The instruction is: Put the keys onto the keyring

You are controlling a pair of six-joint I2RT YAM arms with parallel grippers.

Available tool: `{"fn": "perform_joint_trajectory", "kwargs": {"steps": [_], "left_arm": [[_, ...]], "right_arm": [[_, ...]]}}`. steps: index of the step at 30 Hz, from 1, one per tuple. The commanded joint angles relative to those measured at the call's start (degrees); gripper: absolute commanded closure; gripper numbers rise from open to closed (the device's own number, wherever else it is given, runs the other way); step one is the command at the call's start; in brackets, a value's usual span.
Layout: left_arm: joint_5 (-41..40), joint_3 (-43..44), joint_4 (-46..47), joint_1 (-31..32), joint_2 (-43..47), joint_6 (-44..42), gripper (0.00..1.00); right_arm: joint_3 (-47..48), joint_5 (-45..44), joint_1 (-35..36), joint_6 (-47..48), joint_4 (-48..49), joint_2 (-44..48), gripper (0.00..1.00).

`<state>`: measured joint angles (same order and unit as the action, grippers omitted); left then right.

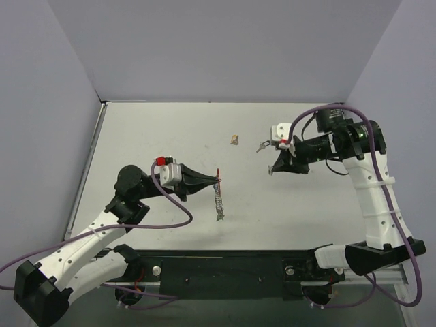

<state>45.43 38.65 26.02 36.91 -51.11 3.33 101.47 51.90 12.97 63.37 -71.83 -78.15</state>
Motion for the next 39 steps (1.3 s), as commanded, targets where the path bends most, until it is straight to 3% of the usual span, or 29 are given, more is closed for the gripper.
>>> {"fn": "perform_joint_trajectory", "kwargs": {"steps": [1,2,3,7,10,16,25,33,39], "left_arm": [[1.15,-3.4,12.53,-0.17,0.66,-0.43,1.0],[1.85,-5.32,15.7,0.01,0.58,-0.43,1.0],[2.73,-5.87,16.08,0.36,0.66,-0.61,1.0],[1.15,-6.31,8.71,2.73,2.51,-9.54,1.0],[-0.51,-6.13,4.49,4.05,2.33,-12.73,1.0],[-1.92,-7.19,5.62,5.54,2.16,-13.7,1.0],[-5.61,-8.5,5.44,7.21,2.33,-16.08,1.0],[-7.72,-10.44,10.01,7.57,2.86,-14.85,1.0],[-10.79,-12.28,15.98,7.83,3.91,-10.64,1.0]], "right_arm": [[-7.49,4.71,9.14,8.26,-2.21,6.93,1.0],[-12.04,3.22,10.66,6.34,1.31,8.7,1.0],[-14.35,1.64,13.19,-0.46,11.26,11.94,1.0],[-27.97,-5.57,19.45,-10.97,32.24,19.07,1.0],[-29.92,-8.04,23.22,-10.03,33.78,19.53,1.0],[-36.43,-11.2,27.89,-12.3,41.93,21.98,1.0],[-39.94,-9.01,29.39,-15.03,46.95,24.62,1.0],[-43.55,-9.53,31.41,-23.37,58.63,24.8,1.0],[-45.92,-9.1,31.68,-26.72,61.72,24.97,1.0]]}}
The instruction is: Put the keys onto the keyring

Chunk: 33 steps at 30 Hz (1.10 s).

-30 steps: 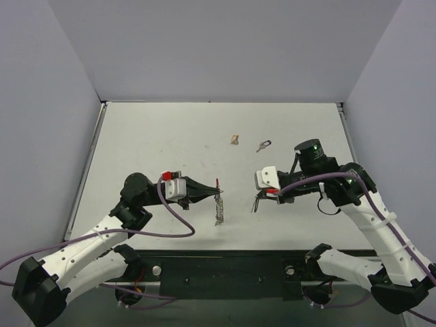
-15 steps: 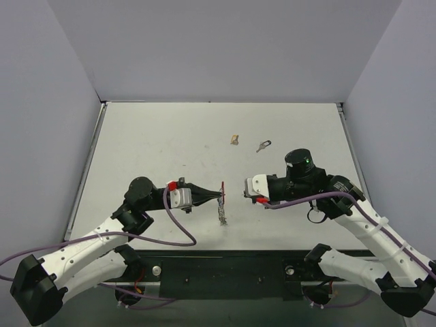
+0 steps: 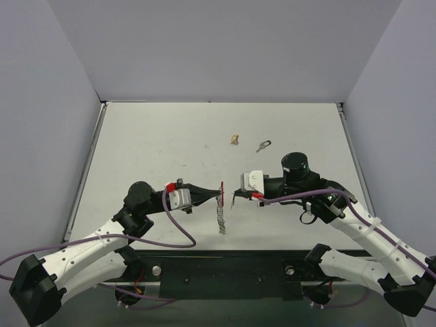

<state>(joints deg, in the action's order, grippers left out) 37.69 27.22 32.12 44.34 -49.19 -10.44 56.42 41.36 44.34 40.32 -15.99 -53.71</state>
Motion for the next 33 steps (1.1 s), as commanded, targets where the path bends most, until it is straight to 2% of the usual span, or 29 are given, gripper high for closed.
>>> {"fn": "perform_joint_trajectory", "kwargs": {"steps": [1,8,13,33], "left_arm": [[-3.76,-1.29,11.98,0.4,1.99,4.97,1.0],[-4.91,-3.05,19.73,0.31,1.11,13.15,1.0],[-4.65,-3.67,22.11,0.31,1.02,13.69,1.0],[-1.48,-3.32,22.9,0.31,-0.73,14.65,1.0]], "right_arm": [[-0.88,1.35,0.4,-3.93,6.23,0.54,1.0],[-0.09,2.14,0.31,-4.98,6.67,0.45,1.0],[0.53,4.25,0.22,-5.07,5.71,0.71,1.0],[-0.44,4.34,1.1,-7.1,11.59,0.89,1.0]]}}
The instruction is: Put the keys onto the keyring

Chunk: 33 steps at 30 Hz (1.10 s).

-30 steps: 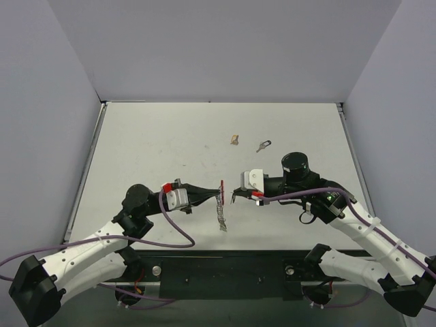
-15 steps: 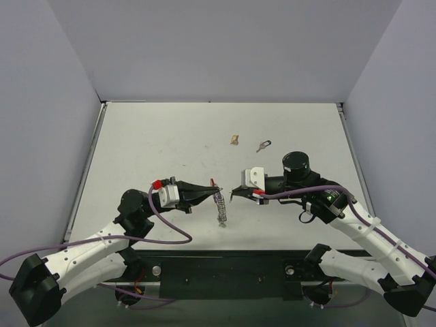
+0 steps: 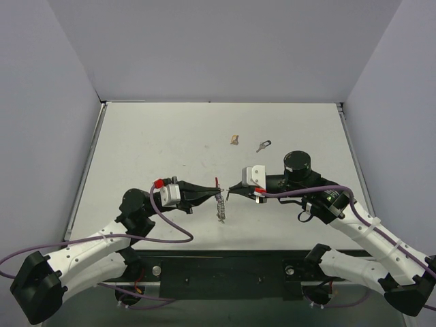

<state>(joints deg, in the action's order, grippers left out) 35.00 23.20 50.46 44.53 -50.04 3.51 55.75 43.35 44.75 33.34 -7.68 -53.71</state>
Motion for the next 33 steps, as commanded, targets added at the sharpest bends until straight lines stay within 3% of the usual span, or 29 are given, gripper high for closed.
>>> {"fn": "perform_joint_trajectory", "kwargs": {"steps": [1,33], "left_arm": [[1.21,0.71,4.56,0.11,0.12,0.71,1.0],[2.09,0.97,4.21,0.2,-0.14,0.8,1.0]], "right_arm": [[0.24,2.35,0.69,0.05,3.38,0.89,1.0],[-0.11,3.23,1.57,0.76,3.29,0.54,1.0]]}}
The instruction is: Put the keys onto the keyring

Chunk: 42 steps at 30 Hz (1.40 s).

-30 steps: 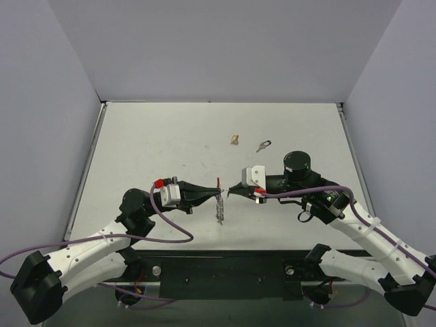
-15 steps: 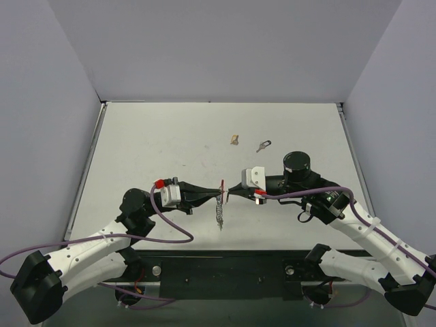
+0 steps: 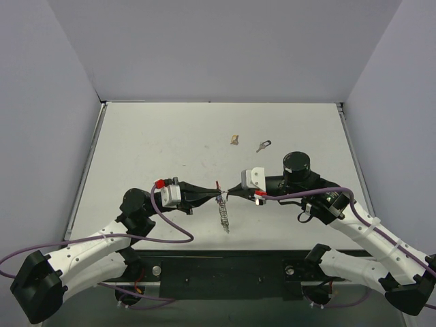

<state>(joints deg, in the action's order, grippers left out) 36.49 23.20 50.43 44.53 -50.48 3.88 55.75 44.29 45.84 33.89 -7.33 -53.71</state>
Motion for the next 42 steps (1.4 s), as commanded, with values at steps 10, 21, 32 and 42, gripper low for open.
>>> {"fn": "perform_joint_trajectory", "kwargs": {"steps": [10,21,32,42], "left_arm": [[1.13,1.06,4.32,0.12,0.21,0.43,1.0],[1.21,0.88,4.32,0.11,0.29,0.16,1.0],[0.86,0.79,4.06,-0.15,0.64,-0.54,1.0],[0.6,0.71,4.15,-0.59,0.91,-0.98,1.0]], "right_arm": [[-0.11,1.59,0.56,-0.14,3.2,0.45,1.0],[-0.02,0.97,0.39,-1.81,3.82,0.8,1.0],[-0.02,1.5,0.3,-2.86,4.34,1.15,1.0],[-0.29,1.32,0.03,-3.04,4.26,1.51,1.0]]}}
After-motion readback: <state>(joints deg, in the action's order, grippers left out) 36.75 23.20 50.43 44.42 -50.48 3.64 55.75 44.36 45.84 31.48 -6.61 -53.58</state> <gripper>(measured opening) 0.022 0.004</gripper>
